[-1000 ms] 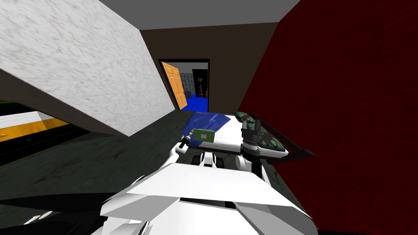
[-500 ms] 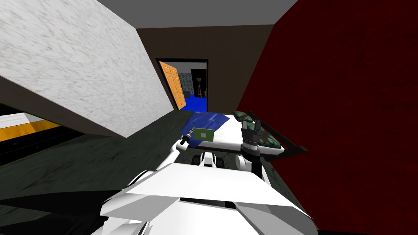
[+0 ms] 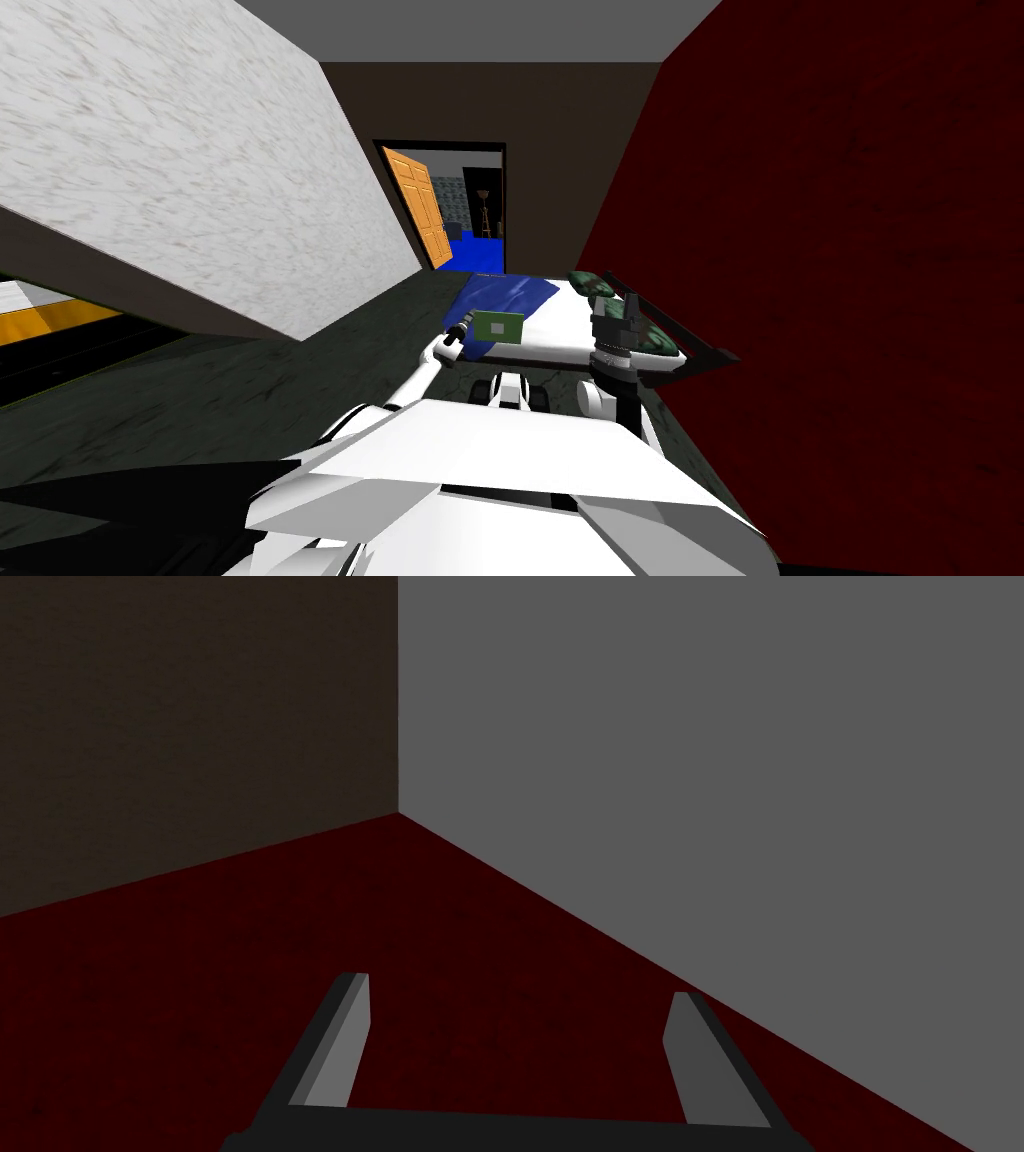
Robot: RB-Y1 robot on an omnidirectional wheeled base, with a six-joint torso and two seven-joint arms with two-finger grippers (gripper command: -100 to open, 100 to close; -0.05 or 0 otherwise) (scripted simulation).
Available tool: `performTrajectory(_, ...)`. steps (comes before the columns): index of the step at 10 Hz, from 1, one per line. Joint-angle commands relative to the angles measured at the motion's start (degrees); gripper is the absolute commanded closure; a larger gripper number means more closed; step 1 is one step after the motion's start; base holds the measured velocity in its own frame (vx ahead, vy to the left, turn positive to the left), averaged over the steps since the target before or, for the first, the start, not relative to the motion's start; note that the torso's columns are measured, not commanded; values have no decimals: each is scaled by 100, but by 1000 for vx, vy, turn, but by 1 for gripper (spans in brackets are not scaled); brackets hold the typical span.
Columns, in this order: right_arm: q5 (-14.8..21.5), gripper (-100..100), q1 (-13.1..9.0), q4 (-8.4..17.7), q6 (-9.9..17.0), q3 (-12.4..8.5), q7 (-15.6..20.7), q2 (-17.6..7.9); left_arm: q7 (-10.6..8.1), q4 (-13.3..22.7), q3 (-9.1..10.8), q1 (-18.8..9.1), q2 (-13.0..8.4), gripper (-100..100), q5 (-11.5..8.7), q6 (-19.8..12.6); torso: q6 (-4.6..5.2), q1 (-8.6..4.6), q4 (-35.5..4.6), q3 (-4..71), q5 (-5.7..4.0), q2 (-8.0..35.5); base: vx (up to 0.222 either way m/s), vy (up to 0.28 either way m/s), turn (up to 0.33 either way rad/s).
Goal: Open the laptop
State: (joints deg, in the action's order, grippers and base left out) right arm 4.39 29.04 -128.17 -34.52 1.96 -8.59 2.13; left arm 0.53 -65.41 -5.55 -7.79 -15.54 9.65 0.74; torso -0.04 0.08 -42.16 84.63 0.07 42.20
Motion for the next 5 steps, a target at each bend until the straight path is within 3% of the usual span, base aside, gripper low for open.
performTrajectory(1, 0, 0, 0, 0, 0, 0, 0, 0, -135, -8, -60, -210, -104, 100, -39, -467, -8, 0, 5, 0, 1, 1, -34, -2, -83)
performTrajectory(3, 0, 0, 0, 0, 0, 0, 0, 0, -135, -8, -60, -210, -104, 100, -39, -716, -1, -2, 2, -1, 0, 2, -25, 3, -31)
performTrajectory(4, 0, 0, 0, 0, 0, 0, 0, 0, -126, 32, -45, -265, -89, 100, -28, -593, -10, 3, 9, 3, 2, -3, 0, 0, 0)
performTrajectory(5, 0, 0, 1, 0, 0, 0, 0, 0, -141, 43, -86, -352, -99, 100, -116, -894, -5, 3, 4, 4, 1, -4, 11, 29, -95)
